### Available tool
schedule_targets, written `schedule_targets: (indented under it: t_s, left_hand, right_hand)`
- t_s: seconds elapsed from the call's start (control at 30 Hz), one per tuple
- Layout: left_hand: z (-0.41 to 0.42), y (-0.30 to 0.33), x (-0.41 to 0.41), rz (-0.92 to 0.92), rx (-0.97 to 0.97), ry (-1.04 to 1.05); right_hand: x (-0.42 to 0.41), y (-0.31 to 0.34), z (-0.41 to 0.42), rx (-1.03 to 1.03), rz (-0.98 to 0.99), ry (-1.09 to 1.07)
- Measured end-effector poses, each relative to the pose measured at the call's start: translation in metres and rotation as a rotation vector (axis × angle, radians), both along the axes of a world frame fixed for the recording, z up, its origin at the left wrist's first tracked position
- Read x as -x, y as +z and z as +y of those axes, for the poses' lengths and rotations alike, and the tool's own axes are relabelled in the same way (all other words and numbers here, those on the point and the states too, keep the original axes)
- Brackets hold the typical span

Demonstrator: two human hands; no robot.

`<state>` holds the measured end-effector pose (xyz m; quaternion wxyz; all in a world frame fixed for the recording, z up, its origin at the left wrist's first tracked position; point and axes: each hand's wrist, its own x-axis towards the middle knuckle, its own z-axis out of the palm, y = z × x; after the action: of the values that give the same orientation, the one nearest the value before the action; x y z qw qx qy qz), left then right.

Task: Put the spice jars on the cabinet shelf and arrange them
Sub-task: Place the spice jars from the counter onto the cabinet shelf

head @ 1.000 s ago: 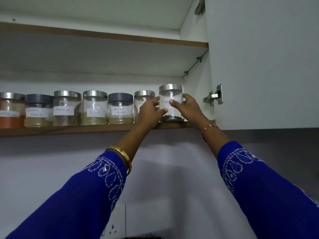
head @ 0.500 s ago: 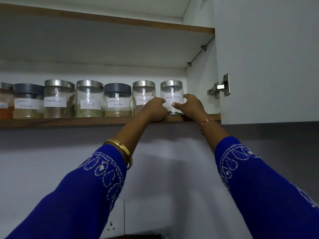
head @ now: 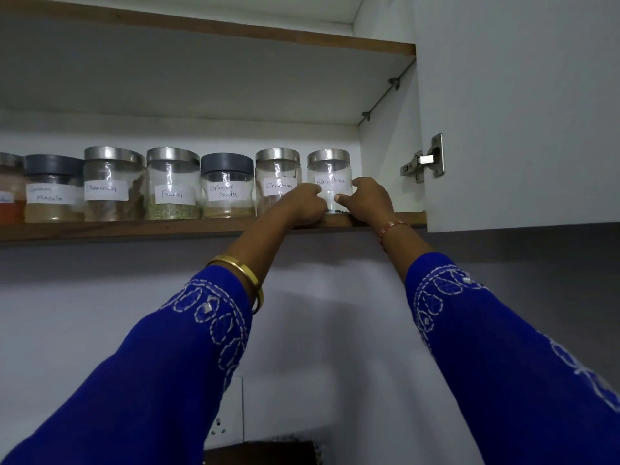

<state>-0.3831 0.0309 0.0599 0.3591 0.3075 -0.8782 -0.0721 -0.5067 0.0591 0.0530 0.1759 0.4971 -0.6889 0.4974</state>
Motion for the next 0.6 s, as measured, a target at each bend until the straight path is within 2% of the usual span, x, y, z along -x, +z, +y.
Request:
schedule_targets:
  t_s: [0.17,0.3,0.43,0.6]
  left_hand:
    - [-0.005,-0.003,0.001,0.035,-0.012,-0.025]
    - [-0.003,-0.015,-0.001,0.158,-0.002,-0.07]
    - [0.006,-0.029,-0.013,0.193,0.05,-0.105]
    - [0.026,-0.05,-0.039,0.375,0.064,-0.142]
  right_hand:
    - [-0.001,-0.001,0.006,0.003,0.006,0.0]
    - [-0.006,-0.009,0.015,0.095,-0.033,0.091]
    - [-0.02,-0.028,0.029,0.172,-0.018,0.163]
    - [-0.048,-0.049,0.044,0.218,0.025,0.209]
